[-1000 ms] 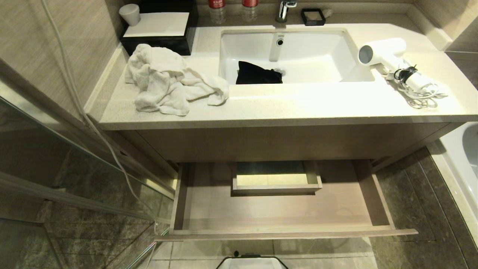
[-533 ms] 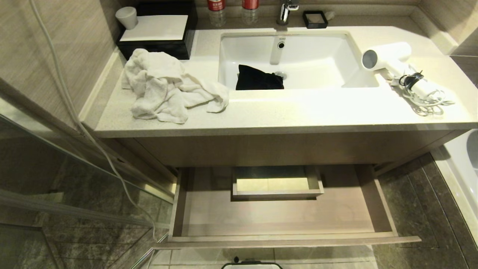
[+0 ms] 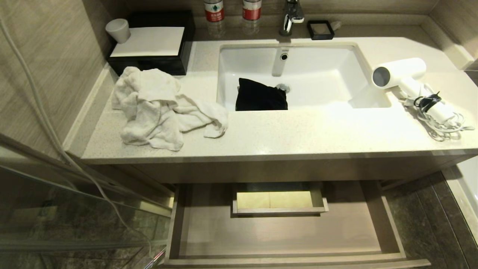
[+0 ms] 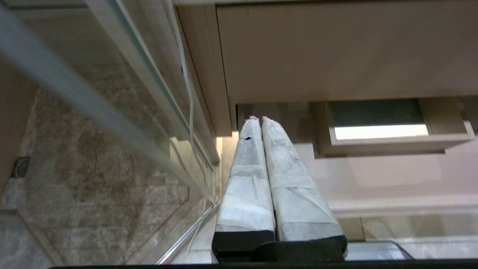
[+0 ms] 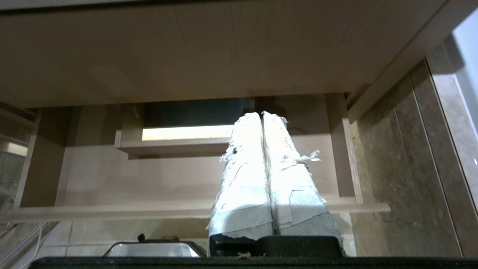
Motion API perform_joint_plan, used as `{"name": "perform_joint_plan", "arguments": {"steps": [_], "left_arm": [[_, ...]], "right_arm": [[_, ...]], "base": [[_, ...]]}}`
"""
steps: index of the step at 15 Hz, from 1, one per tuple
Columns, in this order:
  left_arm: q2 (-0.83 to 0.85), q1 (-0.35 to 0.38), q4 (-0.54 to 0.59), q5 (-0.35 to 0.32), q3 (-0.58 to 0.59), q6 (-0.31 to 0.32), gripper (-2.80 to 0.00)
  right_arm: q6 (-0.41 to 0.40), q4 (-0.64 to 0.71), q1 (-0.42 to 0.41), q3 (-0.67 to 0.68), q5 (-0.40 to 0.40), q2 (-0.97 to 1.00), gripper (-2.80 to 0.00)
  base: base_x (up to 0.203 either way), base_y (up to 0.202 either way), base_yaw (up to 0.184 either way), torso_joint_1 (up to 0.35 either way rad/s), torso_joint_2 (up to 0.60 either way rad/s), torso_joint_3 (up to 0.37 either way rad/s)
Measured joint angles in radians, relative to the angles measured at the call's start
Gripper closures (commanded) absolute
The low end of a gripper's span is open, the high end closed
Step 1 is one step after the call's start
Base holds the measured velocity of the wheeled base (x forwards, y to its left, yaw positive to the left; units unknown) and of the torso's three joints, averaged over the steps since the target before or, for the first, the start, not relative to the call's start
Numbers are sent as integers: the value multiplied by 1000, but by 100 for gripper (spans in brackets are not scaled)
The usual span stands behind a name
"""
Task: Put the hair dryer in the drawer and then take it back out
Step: Pick up the hairdryer
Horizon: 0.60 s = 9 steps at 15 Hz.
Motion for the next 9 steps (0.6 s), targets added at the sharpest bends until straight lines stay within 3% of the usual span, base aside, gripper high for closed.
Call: {"name": "perform_joint_plan", "arguments": {"steps": [9], "left_arm": [[0,0,0,0,0,0,0]], "right_arm": [[-3,5,0,0,2,0,0]], "base": [[0,0,0,346,-204,142]]}}
